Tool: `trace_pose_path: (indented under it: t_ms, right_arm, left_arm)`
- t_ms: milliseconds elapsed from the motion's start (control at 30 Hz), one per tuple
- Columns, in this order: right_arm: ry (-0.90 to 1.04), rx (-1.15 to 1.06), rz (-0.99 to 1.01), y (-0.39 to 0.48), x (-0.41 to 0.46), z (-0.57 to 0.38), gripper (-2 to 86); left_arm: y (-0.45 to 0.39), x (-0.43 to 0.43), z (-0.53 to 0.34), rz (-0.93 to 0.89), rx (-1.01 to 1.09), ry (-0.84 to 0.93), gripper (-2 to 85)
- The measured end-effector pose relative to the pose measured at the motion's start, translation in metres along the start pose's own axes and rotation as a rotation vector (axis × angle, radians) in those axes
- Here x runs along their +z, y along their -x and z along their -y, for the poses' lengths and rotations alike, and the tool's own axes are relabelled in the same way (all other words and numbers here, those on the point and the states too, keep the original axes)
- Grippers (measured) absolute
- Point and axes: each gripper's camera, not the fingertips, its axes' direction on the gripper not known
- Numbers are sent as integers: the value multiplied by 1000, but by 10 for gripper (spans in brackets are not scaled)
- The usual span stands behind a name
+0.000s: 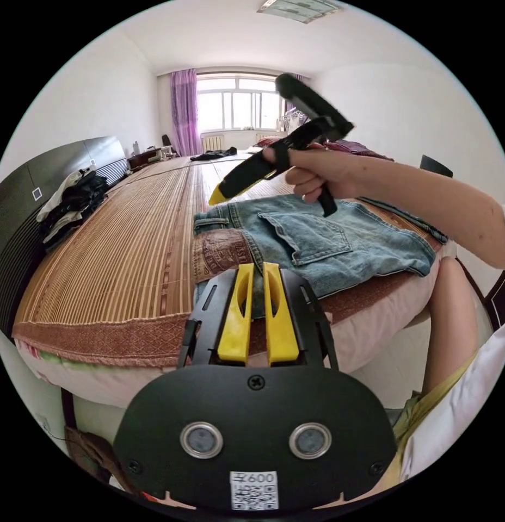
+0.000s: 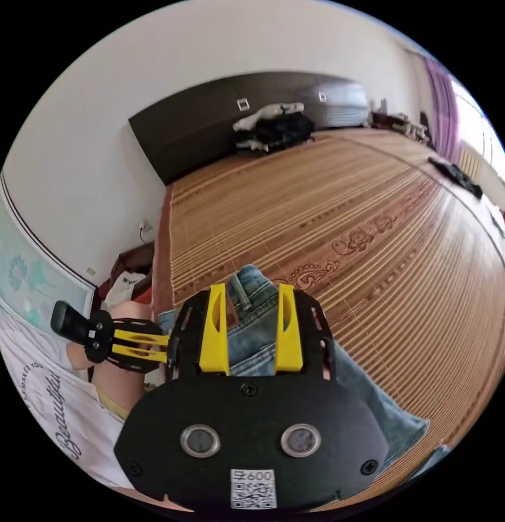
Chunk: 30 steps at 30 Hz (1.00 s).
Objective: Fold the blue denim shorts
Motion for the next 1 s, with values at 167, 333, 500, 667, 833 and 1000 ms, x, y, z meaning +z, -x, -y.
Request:
trace_pose_path:
  t_ms: [167, 333, 500, 667, 833, 1000]
  right_arm:
    - [50, -38, 116, -32, 26, 24, 91]
    - [49, -198, 156, -10, 47, 20, 24]
    - [43, -638, -264, 109, 71, -7, -2]
    - [-115, -756, -509, 181, 82, -45, -7]
    - [-140, -578, -315, 166, 82, -15, -6]
    - [-70, -466, -277, 165, 123, 15, 8]
  left_arm:
    - [23, -6, 1, -52, -1, 0, 25]
    - [46, -11, -1, -115, -15, -6, 24]
    - [57, -16, -4, -118, -22, -15, 23]
    - [61, -21, -7, -114, -35, -25, 24]
    - [63, -22, -7, -116, -25, -15, 26]
    - [62, -20, -6, -118, -23, -2, 28]
